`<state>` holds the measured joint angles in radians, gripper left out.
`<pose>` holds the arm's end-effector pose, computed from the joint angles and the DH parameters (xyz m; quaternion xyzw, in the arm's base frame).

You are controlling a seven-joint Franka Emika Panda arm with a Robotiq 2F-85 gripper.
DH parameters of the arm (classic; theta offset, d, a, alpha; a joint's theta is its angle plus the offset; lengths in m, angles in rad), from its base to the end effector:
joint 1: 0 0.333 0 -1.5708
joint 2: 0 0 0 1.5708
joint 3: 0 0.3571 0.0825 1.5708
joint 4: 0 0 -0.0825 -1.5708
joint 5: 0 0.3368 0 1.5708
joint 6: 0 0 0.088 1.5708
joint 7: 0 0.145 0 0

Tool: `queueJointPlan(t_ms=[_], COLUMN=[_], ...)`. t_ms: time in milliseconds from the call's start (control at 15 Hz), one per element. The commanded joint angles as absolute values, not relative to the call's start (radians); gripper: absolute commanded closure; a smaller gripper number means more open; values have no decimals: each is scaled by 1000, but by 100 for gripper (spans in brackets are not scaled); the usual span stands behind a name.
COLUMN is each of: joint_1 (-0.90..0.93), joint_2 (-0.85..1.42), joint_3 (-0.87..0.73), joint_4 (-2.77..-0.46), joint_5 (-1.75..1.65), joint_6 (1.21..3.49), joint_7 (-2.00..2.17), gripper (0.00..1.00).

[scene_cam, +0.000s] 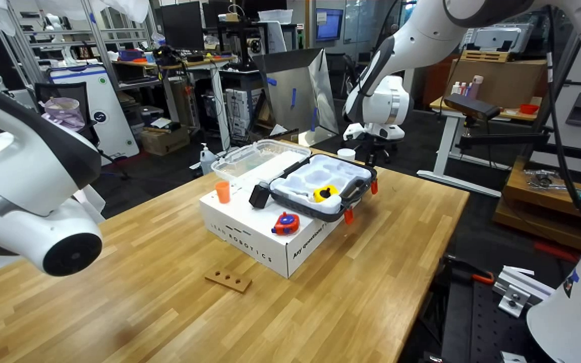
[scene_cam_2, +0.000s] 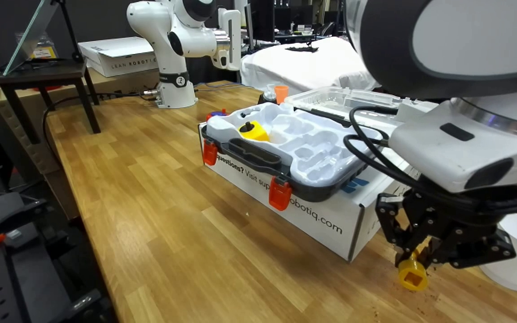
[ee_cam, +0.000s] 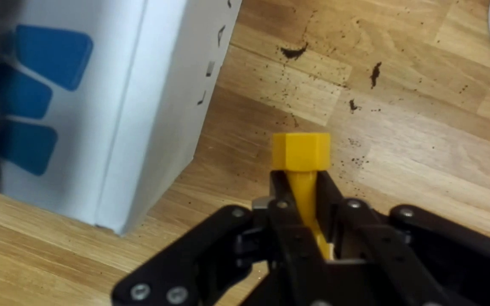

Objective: Pick the object and put it on the right on the table

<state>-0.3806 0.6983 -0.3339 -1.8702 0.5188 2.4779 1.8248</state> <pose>0.4887 -0.3917 0.1829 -0.1270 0.9907 0.0338 0.0355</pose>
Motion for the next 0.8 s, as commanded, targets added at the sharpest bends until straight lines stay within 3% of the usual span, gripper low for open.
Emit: queueJointPlan(t_ms=[0,733], joint_1=[-403,-425], joint_2=[716,761], joint_3=[-329,-317], joint_4=[-1835,-1796], joint_5=[498,507], joint_6=[2455,2419], joint_7=[1837,1832], gripper=[95,95])
